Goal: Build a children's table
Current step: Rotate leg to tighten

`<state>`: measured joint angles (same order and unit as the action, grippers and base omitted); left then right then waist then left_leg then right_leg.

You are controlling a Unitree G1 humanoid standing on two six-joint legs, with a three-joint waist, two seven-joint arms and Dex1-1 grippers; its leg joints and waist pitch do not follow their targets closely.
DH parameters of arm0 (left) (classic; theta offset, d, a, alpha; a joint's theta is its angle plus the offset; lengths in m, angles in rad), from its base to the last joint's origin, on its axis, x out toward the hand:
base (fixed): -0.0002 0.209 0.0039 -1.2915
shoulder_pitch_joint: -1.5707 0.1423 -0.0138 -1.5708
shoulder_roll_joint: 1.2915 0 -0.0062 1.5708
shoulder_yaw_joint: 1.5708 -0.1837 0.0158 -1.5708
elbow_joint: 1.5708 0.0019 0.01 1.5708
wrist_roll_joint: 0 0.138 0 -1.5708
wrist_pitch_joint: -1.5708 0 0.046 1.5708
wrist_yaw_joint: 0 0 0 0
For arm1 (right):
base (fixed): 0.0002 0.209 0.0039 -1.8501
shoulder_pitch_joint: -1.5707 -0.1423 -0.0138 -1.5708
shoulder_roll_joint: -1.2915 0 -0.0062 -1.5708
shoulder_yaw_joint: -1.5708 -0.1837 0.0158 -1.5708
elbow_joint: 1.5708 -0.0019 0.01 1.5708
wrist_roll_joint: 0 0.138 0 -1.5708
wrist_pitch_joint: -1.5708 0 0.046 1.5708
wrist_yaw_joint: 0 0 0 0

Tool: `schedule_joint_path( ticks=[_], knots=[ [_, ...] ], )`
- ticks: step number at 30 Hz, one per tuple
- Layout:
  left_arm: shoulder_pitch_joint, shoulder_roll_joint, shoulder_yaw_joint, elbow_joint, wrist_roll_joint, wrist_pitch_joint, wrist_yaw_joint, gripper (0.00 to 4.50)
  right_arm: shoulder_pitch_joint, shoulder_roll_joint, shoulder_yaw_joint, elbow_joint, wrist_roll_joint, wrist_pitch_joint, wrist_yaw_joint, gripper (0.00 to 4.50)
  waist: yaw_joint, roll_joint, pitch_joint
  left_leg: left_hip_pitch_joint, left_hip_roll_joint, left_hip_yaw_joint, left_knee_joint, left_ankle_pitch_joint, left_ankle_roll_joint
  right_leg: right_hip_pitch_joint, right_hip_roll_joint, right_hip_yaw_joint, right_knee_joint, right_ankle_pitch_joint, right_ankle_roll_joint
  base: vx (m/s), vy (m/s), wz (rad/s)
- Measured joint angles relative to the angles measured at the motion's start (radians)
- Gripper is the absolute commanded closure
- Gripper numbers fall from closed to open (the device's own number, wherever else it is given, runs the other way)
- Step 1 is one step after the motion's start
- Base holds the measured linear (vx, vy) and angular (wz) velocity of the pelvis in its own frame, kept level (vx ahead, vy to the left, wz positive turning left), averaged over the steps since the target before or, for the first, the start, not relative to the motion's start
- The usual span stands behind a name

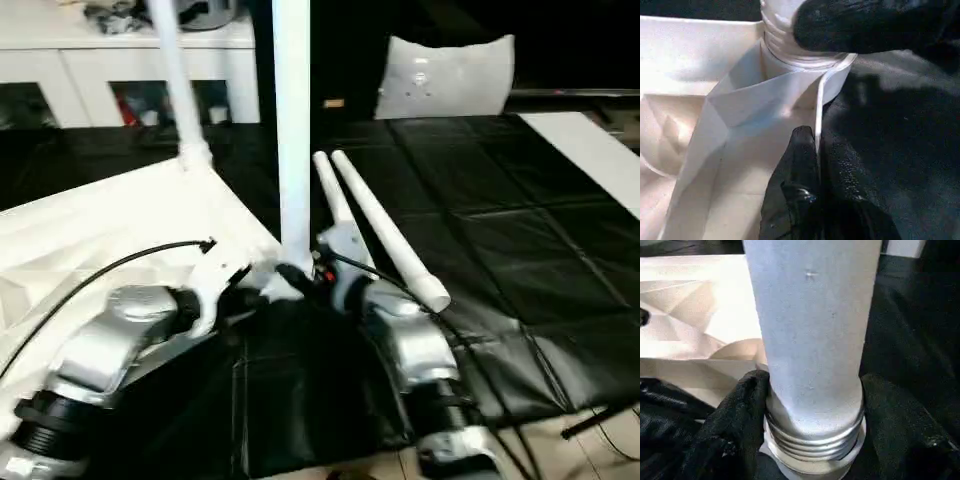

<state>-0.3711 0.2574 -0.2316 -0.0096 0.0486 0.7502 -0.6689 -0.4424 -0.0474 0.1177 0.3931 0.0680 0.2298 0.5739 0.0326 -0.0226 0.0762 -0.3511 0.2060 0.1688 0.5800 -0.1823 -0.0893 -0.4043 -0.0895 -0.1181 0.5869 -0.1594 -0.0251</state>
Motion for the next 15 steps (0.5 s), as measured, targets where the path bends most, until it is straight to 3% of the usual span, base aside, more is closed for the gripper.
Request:
schedule_joint_path(
  ticks=[1, 2, 4, 6, 9, 15],
  knots=[
    [0.0, 0.001, -0.001, -0.002, 0.005, 0.0, 0.0, 4.5, 0.0, 0.0, -0.001, 0.0, 0.001, -0.001, 0.0, 1.34, 0.001, 0.0, 0.0, 0.0, 0.0, 0.0, -0.001, 0.0, 0.0, 0.0, 0.0, 0.0, -0.001, 0.0, 0.0, 0.0, 0.0, 0.0],
    [0.0, 0.003, -0.003, -0.006, 0.008, 0.0, 0.001, 4.5, -0.001, 0.002, -0.003, 0.0, 0.003, 0.0, 0.0, 1.2, 0.001, 0.0, 0.0, 0.0, 0.0, 0.0, -0.003, 0.0, 0.0, 0.0, 0.0, 0.0, -0.001, 0.0, 0.0, 0.0, 0.0, 0.0],
    [0.0, 0.008, -0.006, -0.009, 0.01, 0.0, 0.004, 4.5, -0.001, 0.009, -0.003, 0.0, 0.003, 0.0, 0.0, 1.17, 0.001, 0.0, 0.0, 0.0, 0.0, 0.0, -0.005, -0.001, -0.001, 0.0, 0.001, 0.0, -0.001, 0.0, 0.0, 0.0, 0.0, 0.0],
    [0.0, 0.015, -0.012, -0.014, 0.01, -0.002, 0.006, 4.5, -0.001, 0.011, -0.003, -0.002, 0.003, 0.001, 0.0, 0.77, 0.002, 0.0, 0.0, 0.0, 0.001, 0.0, -0.006, -0.001, -0.001, -0.001, 0.002, 0.0, -0.001, 0.0, 0.0, 0.0, 0.0, 0.0],
    [0.0, 0.037, -0.024, -0.011, 0.012, -0.023, 0.005, 4.5, 0.003, 0.01, -0.001, -0.007, 0.005, -0.002, 0.011, 0.57, 0.002, 0.0, 0.0, 0.0, 0.001, 0.0, -0.007, -0.001, -0.001, -0.001, 0.002, 0.0, -0.001, 0.0, 0.0, 0.0, 0.0, 0.0],
    [-0.014, 0.105, -0.03, 0.039, 0.003, -0.123, -0.064, 4.5, 0.04, -0.084, 0.014, -0.037, 0.056, -0.038, 0.196, 0.07, 0.003, 0.0, 0.0, 0.0, 0.001, 0.0, -0.007, -0.001, -0.001, -0.001, 0.003, 0.0, -0.001, 0.0, -0.001, 0.0, 0.0, 0.0]
  ],
)
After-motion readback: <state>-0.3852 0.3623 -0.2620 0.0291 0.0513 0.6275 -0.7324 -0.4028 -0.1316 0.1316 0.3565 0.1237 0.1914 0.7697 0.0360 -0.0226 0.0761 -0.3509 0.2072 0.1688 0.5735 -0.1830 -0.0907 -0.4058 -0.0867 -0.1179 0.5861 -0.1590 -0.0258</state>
